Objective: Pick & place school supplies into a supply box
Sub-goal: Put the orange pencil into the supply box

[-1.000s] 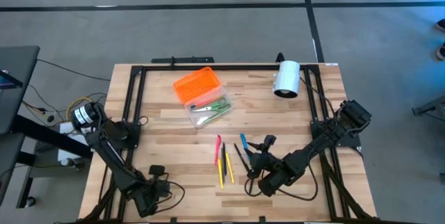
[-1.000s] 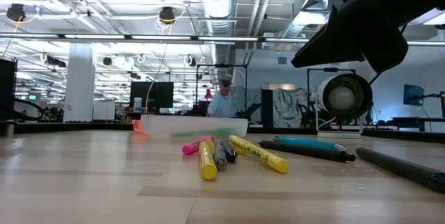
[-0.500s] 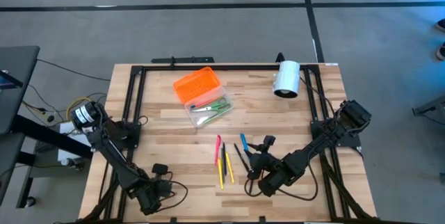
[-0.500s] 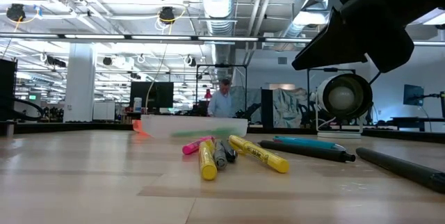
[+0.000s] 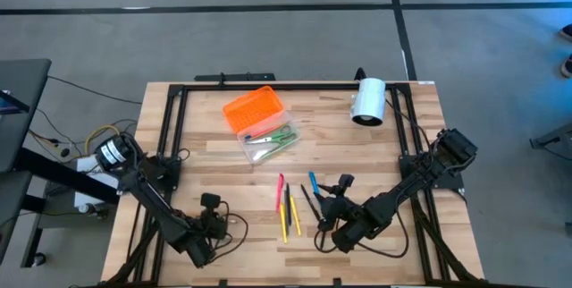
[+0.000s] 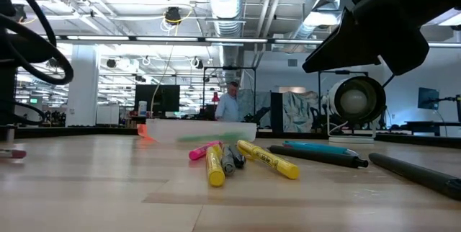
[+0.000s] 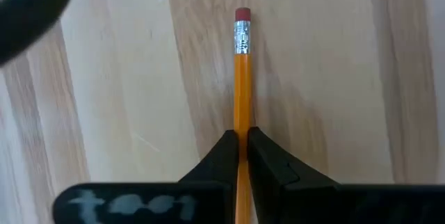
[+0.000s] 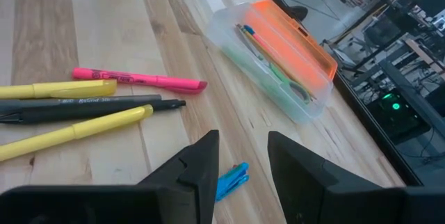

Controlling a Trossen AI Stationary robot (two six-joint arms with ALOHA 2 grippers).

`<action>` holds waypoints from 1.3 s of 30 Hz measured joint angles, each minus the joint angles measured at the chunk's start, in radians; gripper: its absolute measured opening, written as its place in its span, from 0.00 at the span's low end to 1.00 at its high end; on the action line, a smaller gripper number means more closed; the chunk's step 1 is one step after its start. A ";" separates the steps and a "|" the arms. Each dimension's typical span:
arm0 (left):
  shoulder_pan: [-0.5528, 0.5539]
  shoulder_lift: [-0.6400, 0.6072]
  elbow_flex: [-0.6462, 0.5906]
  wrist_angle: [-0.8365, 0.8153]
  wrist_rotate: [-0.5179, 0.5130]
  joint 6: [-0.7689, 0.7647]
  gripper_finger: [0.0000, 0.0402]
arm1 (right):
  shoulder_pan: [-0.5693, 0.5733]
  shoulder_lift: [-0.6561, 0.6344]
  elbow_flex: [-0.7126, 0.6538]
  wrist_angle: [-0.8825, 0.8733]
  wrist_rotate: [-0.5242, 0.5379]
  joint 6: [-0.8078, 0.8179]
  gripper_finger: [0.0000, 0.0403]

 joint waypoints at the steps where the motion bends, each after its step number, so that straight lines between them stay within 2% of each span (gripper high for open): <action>1: 0.007 0.000 0.000 0.000 0.001 0.000 0.02 | 0.000 0.000 0.000 0.000 0.000 0.000 0.29; 7: 0.045 0.000 0.000 0.001 -0.019 0.038 0.02 | 0.000 0.000 0.000 0.000 -0.002 0.000 0.29; 11: 0.068 0.003 -0.005 -0.008 -0.110 0.051 0.02 | 0.000 0.010 0.000 0.002 -0.001 0.000 0.29; 16: 0.106 0.002 -0.003 0.006 -0.166 0.077 0.02 | 0.000 0.013 -0.002 -0.002 -0.019 0.007 0.29; 24: 0.154 0.000 0.000 0.020 -0.347 0.094 0.02 | 0.000 0.013 -0.001 -0.005 -0.023 0.008 0.29; 30: 0.235 0.000 0.000 0.041 -0.433 0.105 0.02 | -0.005 0.013 -0.001 -0.005 -0.023 0.007 0.29; 39: 0.385 -0.001 0.014 0.193 -0.500 0.292 0.02 | -0.015 0.013 -0.001 -0.005 -0.023 0.008 0.29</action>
